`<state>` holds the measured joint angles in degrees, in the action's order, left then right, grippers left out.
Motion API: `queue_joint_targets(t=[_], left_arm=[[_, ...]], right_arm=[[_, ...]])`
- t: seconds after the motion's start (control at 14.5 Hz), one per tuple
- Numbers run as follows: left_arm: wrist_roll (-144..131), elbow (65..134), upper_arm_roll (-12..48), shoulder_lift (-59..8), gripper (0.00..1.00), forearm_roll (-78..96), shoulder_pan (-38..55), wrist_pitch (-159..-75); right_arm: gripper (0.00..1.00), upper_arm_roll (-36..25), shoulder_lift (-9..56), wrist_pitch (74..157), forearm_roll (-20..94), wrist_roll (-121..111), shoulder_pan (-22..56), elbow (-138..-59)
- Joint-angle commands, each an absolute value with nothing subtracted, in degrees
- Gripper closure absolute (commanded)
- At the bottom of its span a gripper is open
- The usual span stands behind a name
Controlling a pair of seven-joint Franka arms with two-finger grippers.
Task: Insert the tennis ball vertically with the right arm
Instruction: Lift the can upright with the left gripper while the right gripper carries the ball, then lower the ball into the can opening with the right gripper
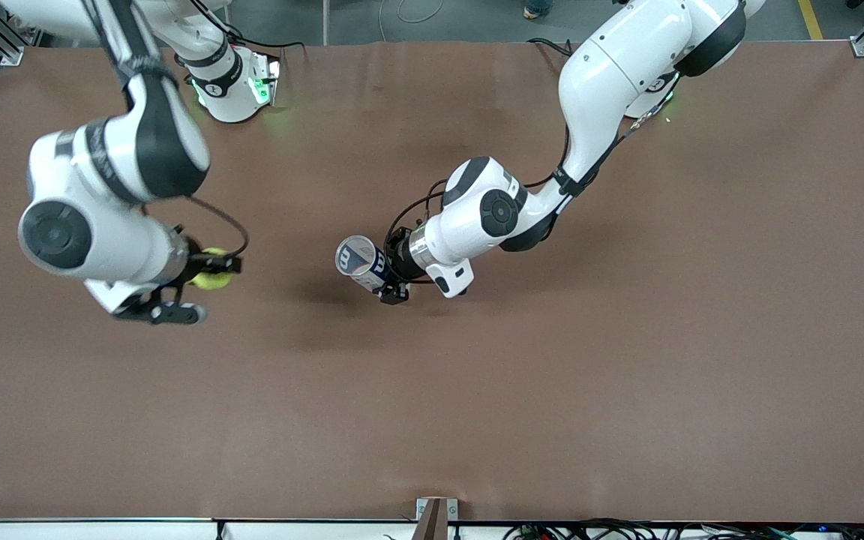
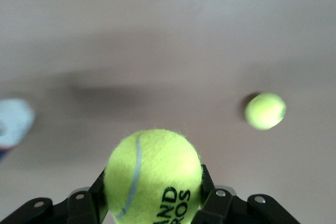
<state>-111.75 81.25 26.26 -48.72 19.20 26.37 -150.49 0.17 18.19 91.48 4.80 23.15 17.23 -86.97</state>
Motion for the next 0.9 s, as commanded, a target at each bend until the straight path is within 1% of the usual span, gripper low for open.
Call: queue_joint_targets(t=[0.0, 0.14, 0.28, 0.48, 0.83], left_arm=[[-110.48, 79.1, 26.98, -49.92, 0.28, 21.18, 26.37, -150.73], [-110.48, 79.1, 27.68, -50.01, 0.28, 21.18, 26.28, -150.73], [-110.13, 79.1, 27.95, -50.27, 0.28, 21.18, 26.28, -150.73], [-110.13, 79.01, 28.04, -50.27, 0.28, 21.27, 26.28, -150.73], [-110.04, 79.1, 28.04, -50.36, 0.28, 21.27, 26.37, -151.0]], right_arm=[[0.55, -0.44, 15.21, 91.76, 8.16, 33.28, 22.83, -89.3], [0.55, -0.44, 15.38, 92.54, 9.57, 39.43, 26.79, -88.68], [0.56, -0.53, 15.64, 94.99, 11.07, 42.7, 28.73, -88.59], [0.55, -0.53, 15.91, 97.99, 13.35, 45.08, 29.7, -88.25], [0.55, -0.62, 18.1, 102.38, 13.27, 45.35, 30.06, -87.63]])
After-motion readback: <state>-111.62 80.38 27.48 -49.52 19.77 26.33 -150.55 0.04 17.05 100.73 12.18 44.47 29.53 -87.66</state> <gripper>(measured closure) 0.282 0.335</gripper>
